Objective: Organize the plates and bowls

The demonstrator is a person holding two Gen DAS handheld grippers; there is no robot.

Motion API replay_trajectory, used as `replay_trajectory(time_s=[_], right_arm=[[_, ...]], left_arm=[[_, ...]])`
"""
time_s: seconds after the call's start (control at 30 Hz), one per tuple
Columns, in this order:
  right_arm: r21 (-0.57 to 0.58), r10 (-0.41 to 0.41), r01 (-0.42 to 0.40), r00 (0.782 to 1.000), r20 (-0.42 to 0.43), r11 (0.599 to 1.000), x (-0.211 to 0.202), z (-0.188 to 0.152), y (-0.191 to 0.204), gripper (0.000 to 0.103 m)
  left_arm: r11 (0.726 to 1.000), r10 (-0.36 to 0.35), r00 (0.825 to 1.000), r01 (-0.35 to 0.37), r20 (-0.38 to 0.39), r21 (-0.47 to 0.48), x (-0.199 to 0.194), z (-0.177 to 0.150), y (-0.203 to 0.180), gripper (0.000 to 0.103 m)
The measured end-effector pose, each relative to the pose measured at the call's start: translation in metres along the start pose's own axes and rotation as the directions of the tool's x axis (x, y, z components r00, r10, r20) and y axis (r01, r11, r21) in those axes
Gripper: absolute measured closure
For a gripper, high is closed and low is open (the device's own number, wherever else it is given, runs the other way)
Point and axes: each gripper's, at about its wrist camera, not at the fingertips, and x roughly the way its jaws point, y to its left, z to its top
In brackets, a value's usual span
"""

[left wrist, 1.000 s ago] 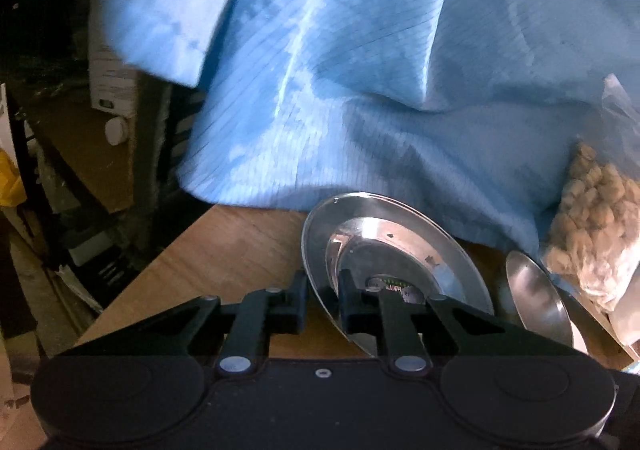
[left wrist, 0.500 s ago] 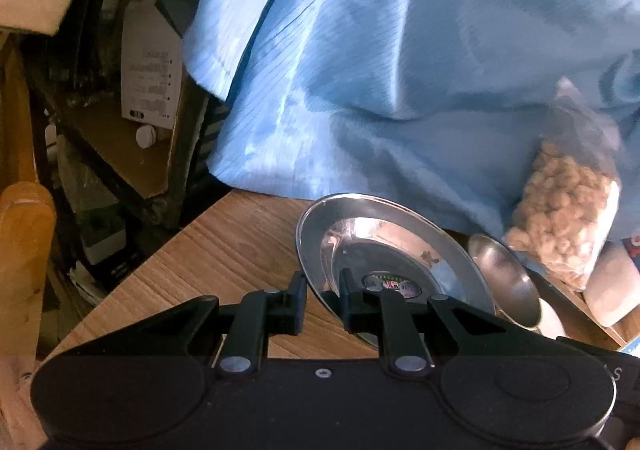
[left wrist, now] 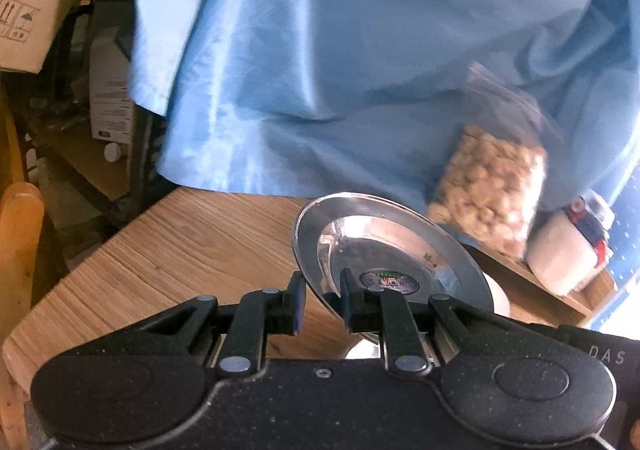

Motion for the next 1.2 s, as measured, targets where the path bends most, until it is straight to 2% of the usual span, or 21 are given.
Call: replay_trajectory(time_s=[0.33, 0.5, 0.77, 1.2], right_arm=[[0.043, 0.008, -0.008, 1.000, 0.006, 0.999, -0.044, -0.028, -0.020, 0.080], [0.063, 0.027, -0.027, 1.000, -0.007, 0.998, -0.055, -0.047, -0.030, 0.080], [0.115, 0.057, -0.054, 0.998, -0.027, 0.992, -0.063, -0.069, -0.042, 0.080], [0.129, 0.068, -0.060, 0.996, -0.060, 0.990, -0.064, -0.079, -0.043, 0.079]], left_arm=[[0.994, 0.018, 0.999, -0.014, -0.039, 0.104, -0.018, -0.031, -0.037, 0.080], [0.994, 0.029, 0.997, -0.021, -0.068, 0.111, -0.025, -0.047, -0.039, 0.079], [0.988, 0.062, 0.994, -0.048, -0.092, 0.145, -0.030, -0.064, -0.045, 0.079], [0.979, 0.092, 0.990, -0.071, -0.103, 0.189, -0.029, -0.072, -0.048, 0.077]])
